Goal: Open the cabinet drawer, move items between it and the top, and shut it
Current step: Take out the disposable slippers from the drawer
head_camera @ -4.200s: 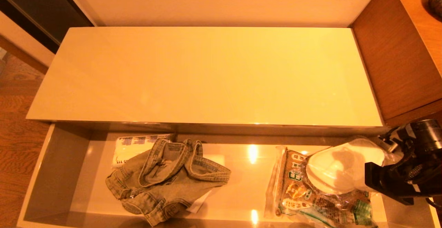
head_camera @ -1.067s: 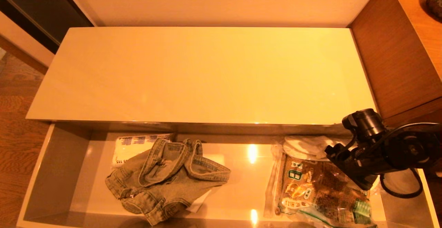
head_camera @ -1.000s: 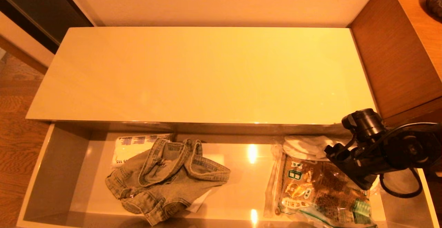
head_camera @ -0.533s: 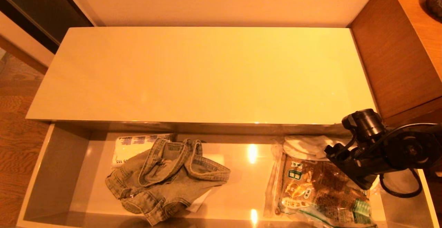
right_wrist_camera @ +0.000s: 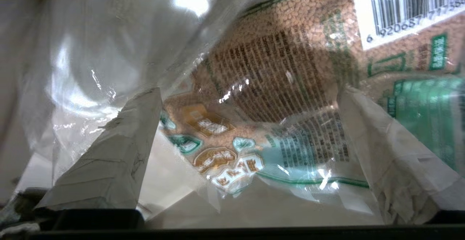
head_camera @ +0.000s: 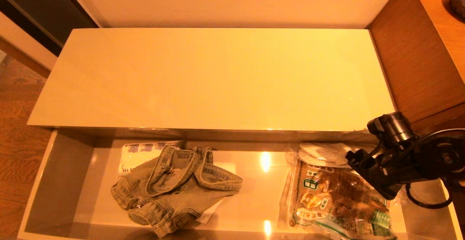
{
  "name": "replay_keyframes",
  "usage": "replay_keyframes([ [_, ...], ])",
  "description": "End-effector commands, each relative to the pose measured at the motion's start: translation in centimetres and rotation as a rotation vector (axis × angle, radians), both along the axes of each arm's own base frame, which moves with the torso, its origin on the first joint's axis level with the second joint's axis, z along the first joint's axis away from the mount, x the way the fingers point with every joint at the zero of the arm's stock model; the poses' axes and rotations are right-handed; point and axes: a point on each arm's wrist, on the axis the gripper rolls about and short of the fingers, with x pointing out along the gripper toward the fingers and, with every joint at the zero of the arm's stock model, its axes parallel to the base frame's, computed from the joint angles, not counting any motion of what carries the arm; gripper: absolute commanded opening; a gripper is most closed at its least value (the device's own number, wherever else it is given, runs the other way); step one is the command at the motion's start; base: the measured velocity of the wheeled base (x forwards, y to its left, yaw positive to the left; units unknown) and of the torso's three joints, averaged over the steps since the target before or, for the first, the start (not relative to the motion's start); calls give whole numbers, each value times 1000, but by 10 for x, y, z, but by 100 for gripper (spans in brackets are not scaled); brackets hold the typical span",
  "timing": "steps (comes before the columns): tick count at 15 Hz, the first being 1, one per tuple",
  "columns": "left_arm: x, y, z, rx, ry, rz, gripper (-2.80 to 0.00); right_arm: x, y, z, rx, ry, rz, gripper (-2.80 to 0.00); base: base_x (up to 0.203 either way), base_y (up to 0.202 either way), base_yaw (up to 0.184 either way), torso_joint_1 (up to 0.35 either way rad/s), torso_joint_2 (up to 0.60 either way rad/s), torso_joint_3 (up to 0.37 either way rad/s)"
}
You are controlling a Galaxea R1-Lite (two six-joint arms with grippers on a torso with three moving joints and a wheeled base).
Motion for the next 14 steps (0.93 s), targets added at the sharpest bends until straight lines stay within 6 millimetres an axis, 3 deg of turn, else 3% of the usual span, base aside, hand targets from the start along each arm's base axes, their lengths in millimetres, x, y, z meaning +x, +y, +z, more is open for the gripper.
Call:
replay_keyframes([
  [1,0,0,0,0,0,0,-280,-5,-2,9,5,-26,-8,0,0,0,0,0,0,0],
  [3,0,0,-1,-6,2,2,-280,-13,-2,15,6,-26,3,0,0,0,0,0,0,0],
  [6,0,0,-1,-37,2,16,-280,-36,0,34,50,-88,159,0,0,0,0,0,0,0],
  [11,0,0,-1,-38,2,16,-280,-46,1,11,8,22,274,0,0,0,0,0,0,0],
  [13,0,0,-1,-38,2,16,-280,-66,-4,4,2,112,257,0,0,0,0,0,0,0],
  [14,0,0,-1,-38,2,17,-280,-72,-4,10,11,137,243,0,0,0,0,0,0,0],
])
